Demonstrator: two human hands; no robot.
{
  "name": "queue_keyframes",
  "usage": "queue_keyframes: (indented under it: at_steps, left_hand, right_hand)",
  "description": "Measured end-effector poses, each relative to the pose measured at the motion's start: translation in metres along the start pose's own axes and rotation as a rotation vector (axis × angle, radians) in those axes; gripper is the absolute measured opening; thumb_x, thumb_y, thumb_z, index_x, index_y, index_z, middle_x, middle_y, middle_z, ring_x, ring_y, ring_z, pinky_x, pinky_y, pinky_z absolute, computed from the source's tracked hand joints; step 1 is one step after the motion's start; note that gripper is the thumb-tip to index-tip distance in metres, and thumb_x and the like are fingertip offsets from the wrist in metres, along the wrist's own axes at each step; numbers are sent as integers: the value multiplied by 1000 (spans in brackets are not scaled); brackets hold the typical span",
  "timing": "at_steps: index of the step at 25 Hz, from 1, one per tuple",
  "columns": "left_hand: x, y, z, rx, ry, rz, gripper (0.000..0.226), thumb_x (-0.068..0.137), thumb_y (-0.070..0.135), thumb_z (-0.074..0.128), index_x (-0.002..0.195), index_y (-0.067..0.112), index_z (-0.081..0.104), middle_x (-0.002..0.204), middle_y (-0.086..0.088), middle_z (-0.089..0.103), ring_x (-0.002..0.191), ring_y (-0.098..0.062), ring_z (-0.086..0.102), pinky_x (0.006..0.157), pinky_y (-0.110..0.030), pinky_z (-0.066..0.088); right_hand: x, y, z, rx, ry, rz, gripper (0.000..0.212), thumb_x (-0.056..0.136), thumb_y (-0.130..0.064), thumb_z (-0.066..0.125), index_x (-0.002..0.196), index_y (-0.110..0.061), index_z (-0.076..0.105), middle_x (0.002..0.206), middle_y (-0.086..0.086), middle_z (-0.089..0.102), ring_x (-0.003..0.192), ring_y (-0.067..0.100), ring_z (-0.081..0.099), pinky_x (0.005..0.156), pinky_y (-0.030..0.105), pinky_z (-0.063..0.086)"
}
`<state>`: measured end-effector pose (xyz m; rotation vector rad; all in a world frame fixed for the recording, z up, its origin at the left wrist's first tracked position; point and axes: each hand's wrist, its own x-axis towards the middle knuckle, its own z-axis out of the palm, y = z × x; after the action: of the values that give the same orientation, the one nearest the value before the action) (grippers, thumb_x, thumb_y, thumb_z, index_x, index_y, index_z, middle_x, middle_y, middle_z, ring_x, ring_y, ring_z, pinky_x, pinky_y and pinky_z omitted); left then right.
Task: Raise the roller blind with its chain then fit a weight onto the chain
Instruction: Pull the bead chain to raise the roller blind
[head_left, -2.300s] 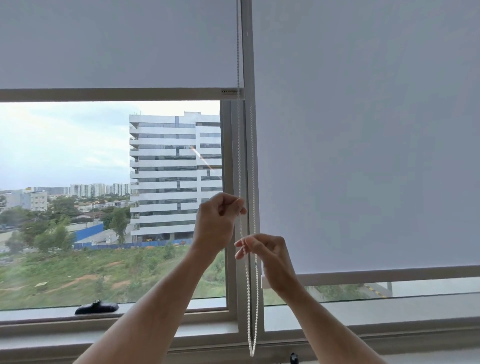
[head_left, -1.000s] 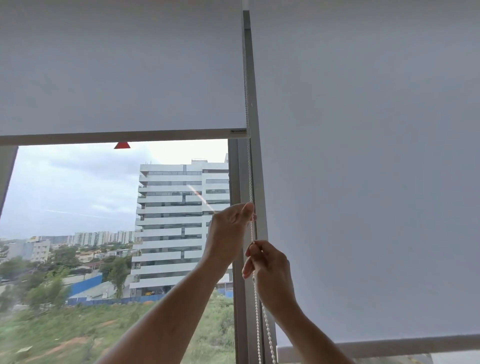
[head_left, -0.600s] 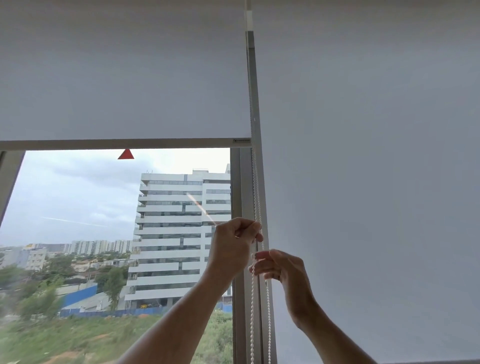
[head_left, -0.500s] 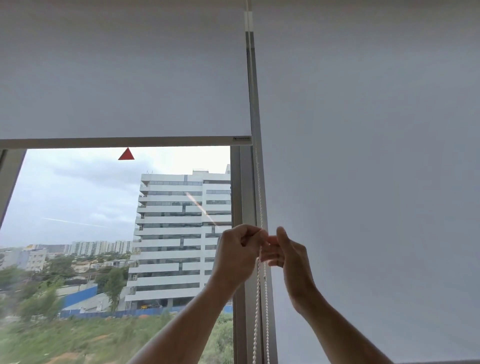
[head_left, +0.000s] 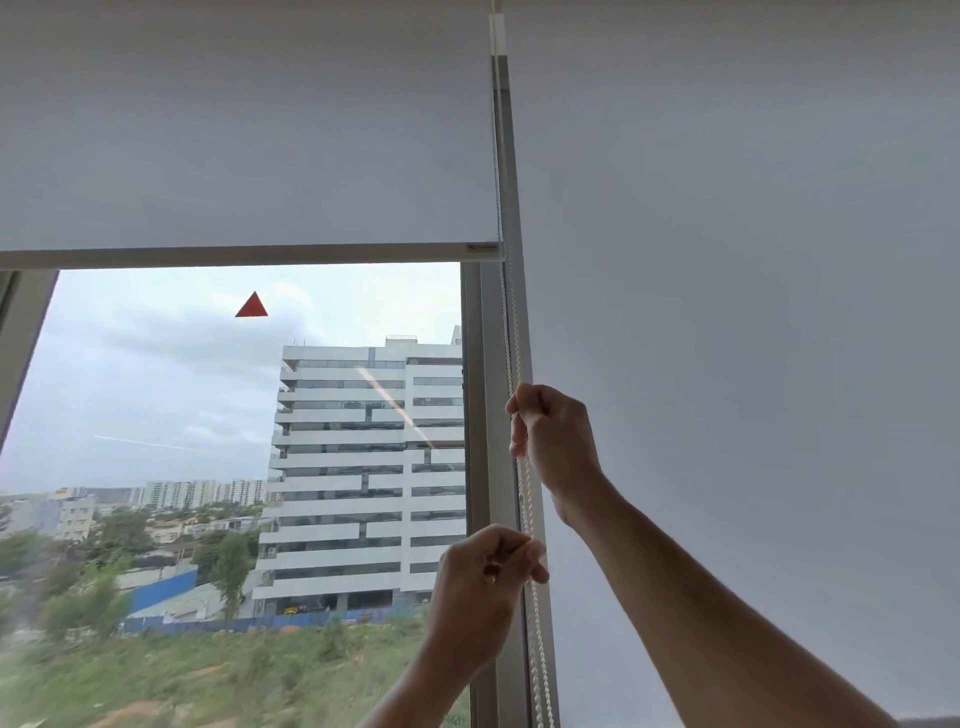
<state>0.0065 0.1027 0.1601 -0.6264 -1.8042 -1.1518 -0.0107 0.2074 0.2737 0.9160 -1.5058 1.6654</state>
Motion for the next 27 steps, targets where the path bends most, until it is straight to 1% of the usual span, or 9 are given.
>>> queue_keyframes:
  at_steps: [2, 4, 7, 12, 14, 17, 21, 25, 27]
  left_hand:
    - [1, -2, -8, -46, -91, -5, 13, 87, 28, 71, 77, 22, 76, 72, 6, 77, 67, -1, 65, 68, -15, 48]
    - [8, -1, -20, -57, -181, -12, 28, 83, 49, 65, 83, 24, 78, 81, 7, 79, 79, -6, 70, 75, -20, 52]
    - [26, 2, -31, -47, -81, -12, 48, 85, 63, 52, 83, 23, 79, 83, 7, 79, 77, -3, 70, 65, -12, 48]
    - [66, 28, -37, -35, 77, 44, 39, 85, 53, 47, 87, 26, 75, 81, 7, 76, 71, 6, 67, 61, -10, 46]
    - [77, 41, -35, -21, 94, 49, 39, 86, 54, 46, 92, 28, 74, 82, 12, 75, 72, 9, 67, 65, -17, 48]
    - [88, 54, -30, -18, 97, 46, 21, 89, 50, 53, 81, 38, 69, 75, 14, 74, 72, 4, 68, 65, -19, 50]
    - [91, 52, -23, 21, 150, 13, 28, 92, 26, 66, 64, 23, 70, 57, 10, 69, 58, -8, 63, 63, -28, 52]
    - [77, 38, -17, 13, 153, -12, 26, 91, 24, 66, 65, 19, 68, 57, 10, 66, 56, -1, 60, 62, -20, 48]
    - [73, 34, -15, 30, 151, 18, 24, 91, 23, 66, 67, 19, 68, 58, 9, 66, 57, 1, 61, 63, -18, 46]
  right_hand:
    - [-6, 4, 1, -21, 22, -43, 38, 103, -16, 45, 68, -18, 62, 45, -8, 52, 40, 3, 48, 51, 21, 48]
    - [-9, 4, 1, -37, 47, -81, 38, 102, -15, 46, 68, -18, 62, 47, -6, 52, 40, 4, 48, 50, 22, 47]
    - [-12, 1, 1, -88, 64, -131, 35, 102, -15, 47, 71, -13, 64, 53, -1, 55, 47, 9, 52, 54, 27, 49]
    - [-35, 16, 3, -165, 35, -153, 32, 101, -13, 48, 73, -13, 64, 55, -7, 57, 52, 8, 55, 61, 27, 54]
    - [-43, 25, 4, -143, 28, -127, 35, 100, -11, 49, 68, -18, 62, 51, -7, 55, 47, 7, 51, 55, 26, 49]
    - [-52, 37, 6, -114, 5, -113, 41, 100, -10, 48, 63, -21, 59, 47, -6, 52, 42, 4, 47, 49, 21, 43]
    - [-66, 53, 9, -118, -55, -115, 34, 97, -9, 49, 66, -15, 61, 43, -5, 54, 40, 3, 49, 49, 20, 45]
    - [-65, 63, -8, -5, -196, -74, 40, 90, -44, 55, 63, -17, 69, 55, 0, 68, 52, 7, 62, 61, 22, 50]
    - [-58, 63, -16, 100, -138, -57, 51, 86, -58, 52, 62, -18, 72, 60, 4, 72, 56, 13, 67, 66, 28, 53]
